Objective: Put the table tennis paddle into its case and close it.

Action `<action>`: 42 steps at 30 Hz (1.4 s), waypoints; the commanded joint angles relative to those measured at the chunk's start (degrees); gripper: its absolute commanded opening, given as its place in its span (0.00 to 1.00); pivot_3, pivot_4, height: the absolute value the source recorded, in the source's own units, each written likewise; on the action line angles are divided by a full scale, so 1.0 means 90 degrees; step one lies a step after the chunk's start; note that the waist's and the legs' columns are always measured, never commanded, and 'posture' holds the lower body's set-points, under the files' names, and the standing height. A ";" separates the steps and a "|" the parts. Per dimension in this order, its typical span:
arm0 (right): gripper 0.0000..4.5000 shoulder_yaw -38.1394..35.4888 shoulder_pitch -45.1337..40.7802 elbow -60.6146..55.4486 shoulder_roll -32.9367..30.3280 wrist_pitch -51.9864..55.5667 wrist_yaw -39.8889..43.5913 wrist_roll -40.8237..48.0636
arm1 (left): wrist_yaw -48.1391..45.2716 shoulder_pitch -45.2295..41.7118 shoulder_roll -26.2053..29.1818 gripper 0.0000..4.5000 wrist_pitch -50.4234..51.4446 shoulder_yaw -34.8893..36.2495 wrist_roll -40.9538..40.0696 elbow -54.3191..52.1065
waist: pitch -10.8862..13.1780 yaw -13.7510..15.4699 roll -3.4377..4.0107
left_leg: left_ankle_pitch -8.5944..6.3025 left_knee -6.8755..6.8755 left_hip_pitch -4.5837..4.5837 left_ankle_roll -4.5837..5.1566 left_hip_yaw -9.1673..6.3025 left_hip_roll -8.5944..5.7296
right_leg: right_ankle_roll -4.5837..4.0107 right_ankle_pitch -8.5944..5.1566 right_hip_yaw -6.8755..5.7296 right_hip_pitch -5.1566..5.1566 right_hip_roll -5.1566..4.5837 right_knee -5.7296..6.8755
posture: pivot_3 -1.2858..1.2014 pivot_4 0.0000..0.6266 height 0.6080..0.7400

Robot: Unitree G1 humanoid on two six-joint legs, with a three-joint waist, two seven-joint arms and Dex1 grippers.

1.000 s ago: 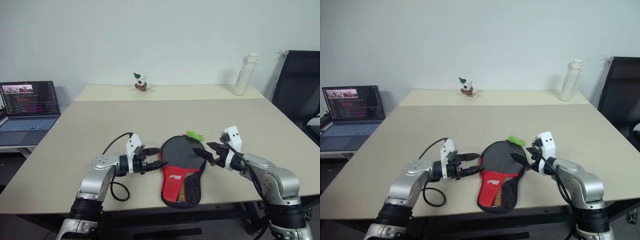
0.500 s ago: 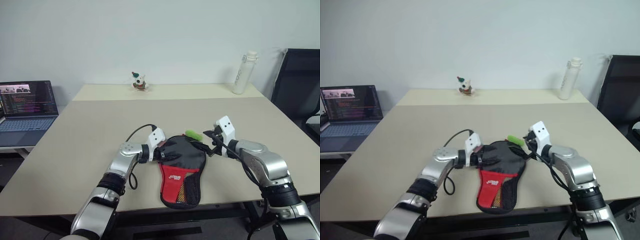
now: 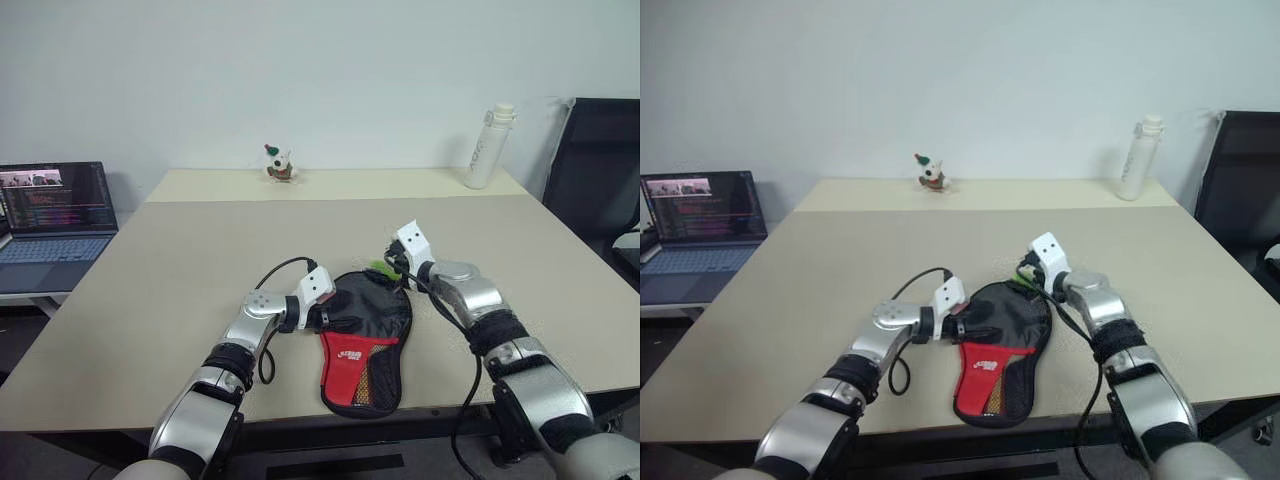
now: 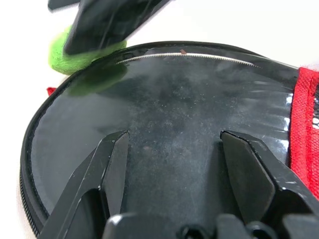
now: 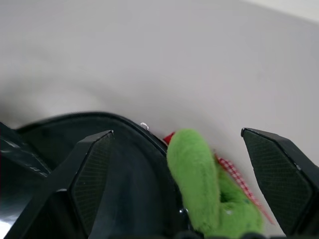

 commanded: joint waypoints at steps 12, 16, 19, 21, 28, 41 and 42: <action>0.27 -0.0601 -0.0742 0.1574 0.0136 -0.0726 -0.0667 -0.0300 | 0.0085 0.0007 -0.0014 0.71 -0.0209 -0.0111 0.0241 0.0120 | 0.0000 -0.0046 0.0001 | 0.0000 0.0000 0.0002 0.0000 0.0000 0.0000 | -0.0022 0.0013 0.0001 0.0000 -0.0001 0.0006 | 0.52 0.24 1.00; 0.00 -0.0630 -0.0709 0.1513 0.0178 -0.0678 -0.0649 -0.0301 | 0.0116 -0.0292 -0.0159 0.71 -0.0340 -0.0069 0.0245 0.0378 | 0.0000 -0.0038 0.0002 | 0.0000 0.0001 0.0001 0.0000 -0.0001 -0.0001 | -0.0021 0.0013 0.0000 0.0000 -0.0001 0.0006 | 0.52 0.24 1.00; 0.00 -0.0633 -0.0690 0.1455 0.0225 -0.0633 -0.0632 -0.0320 | 0.0038 -0.0452 -0.0273 0.71 -0.0443 -0.0089 0.0304 0.0641 | 0.0000 -0.0019 0.0002 | 0.0000 0.0001 0.0000 0.0000 -0.0001 -0.0003 | -0.0019 0.0011 -0.0001 0.0000 -0.0001 0.0006 | 0.52 0.24 1.00; 0.00 -0.0626 -0.0682 0.1403 0.0262 -0.0580 -0.0600 -0.0330 | 0.0038 -0.0512 -0.0328 0.71 -0.0477 -0.0122 0.0400 0.0895 | 0.0001 -0.0019 0.0002 | 0.0000 0.0001 0.0000 0.0000 -0.0001 -0.0004 | -0.0005 0.0003 0.0000 0.0000 -0.0001 0.0005 | 0.52 0.24 1.00; 0.00 -0.0613 -0.0580 0.1081 0.0224 -0.0342 -0.0481 -0.0356 | 0.0144 -0.0462 -0.0341 0.71 -0.0435 -0.0247 0.0723 0.1582 | -0.0002 0.0009 0.0005 | 0.0000 0.0004 0.0015 0.0000 -0.0004 -0.0005 | 0.0007 -0.0004 -0.0002 0.0017 -0.0003 0.0006 | 0.52 0.24 1.00; 0.00 -0.0666 0.0990 -0.1206 -0.1388 0.0808 -0.0020 -0.0401 | 0.0144 -0.0598 -0.0597 0.71 -0.0133 -0.0121 0.0675 0.1783 | -0.0037 0.0073 0.0056 | 0.0000 0.0004 0.0026 0.0000 -0.0015 -0.0018 | 0.0010 -0.0005 -0.0013 0.0049 -0.0012 -0.0016 | 0.52 0.24 1.00; 0.00 -0.0686 0.1192 -0.1551 -0.1497 0.0991 0.0048 -0.0347 | 0.0152 -0.0606 -0.0615 0.71 -0.0129 -0.0118 0.0683 0.1794 | -0.0041 0.0065 0.0064 | 0.0000 0.0004 0.0025 0.0001 -0.0016 -0.0019 | 0.0010 -0.0005 -0.0012 0.0049 -0.0012 -0.0018 | 0.52 0.24 1.00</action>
